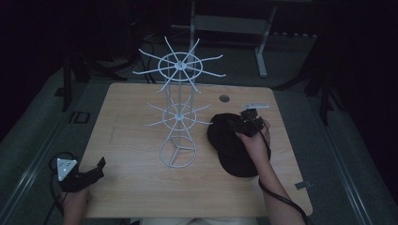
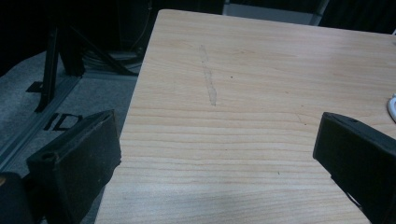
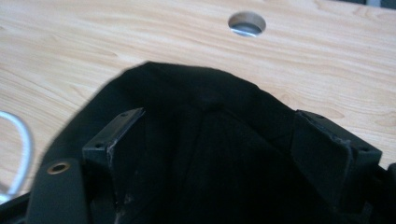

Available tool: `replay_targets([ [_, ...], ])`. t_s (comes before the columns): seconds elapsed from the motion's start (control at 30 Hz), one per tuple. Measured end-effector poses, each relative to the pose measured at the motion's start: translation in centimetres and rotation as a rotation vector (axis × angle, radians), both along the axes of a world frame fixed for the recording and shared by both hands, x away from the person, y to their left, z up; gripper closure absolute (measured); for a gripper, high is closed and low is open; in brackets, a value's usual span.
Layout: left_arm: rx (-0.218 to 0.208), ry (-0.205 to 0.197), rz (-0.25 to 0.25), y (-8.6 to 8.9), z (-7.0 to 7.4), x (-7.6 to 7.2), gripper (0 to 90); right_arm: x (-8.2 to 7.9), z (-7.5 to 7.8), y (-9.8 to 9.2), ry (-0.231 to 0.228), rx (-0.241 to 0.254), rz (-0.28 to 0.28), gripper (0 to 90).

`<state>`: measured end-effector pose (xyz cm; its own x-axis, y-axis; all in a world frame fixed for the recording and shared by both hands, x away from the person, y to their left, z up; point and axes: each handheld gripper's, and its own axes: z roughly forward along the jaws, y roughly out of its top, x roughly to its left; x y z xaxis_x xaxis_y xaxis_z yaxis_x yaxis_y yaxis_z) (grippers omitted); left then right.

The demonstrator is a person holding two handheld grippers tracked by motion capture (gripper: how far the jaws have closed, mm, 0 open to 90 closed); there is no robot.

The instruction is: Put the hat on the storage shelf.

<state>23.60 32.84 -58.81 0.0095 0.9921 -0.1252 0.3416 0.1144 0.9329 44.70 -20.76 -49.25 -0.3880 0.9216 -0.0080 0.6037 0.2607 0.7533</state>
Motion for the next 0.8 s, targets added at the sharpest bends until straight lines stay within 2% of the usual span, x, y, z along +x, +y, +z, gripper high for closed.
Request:
replay_targets([
  [0.2, 0.0, 0.0, 0.001, 0.0, 0.0, 0.0, 1.5, 0.9, -1.1, 0.3, 0.052, -0.031, -0.01, 23.4],
  [0.3, 0.0, 0.001, 0.002, 0.0, 0.0, 0.0, 1.5, 1.2, -1.9, 0.4, 0.097, -0.047, -0.007, 34.0],
  [0.4, -0.001, 0.002, 0.002, 0.0, 0.0, 0.0, 1.4, 1.2, -1.9, 0.6, 0.106, -0.055, 0.006, 44.9],
  [0.53, -0.001, 0.002, 0.003, 0.0, 0.0, 0.0, 1.4, 1.2, -2.0, 0.7, 0.121, -0.064, 0.017, 68.1],
  [0.63, -0.004, 0.001, 0.004, 0.0, 0.0, 0.0, 1.5, 0.8, -1.8, 0.6, 0.094, -0.056, 0.019, 76.9],
  [0.8, -0.003, 0.002, 0.004, 0.0, 0.0, 0.0, 1.5, -0.1, -1.3, 0.1, 0.026, -0.022, 0.011, 80.6],
])
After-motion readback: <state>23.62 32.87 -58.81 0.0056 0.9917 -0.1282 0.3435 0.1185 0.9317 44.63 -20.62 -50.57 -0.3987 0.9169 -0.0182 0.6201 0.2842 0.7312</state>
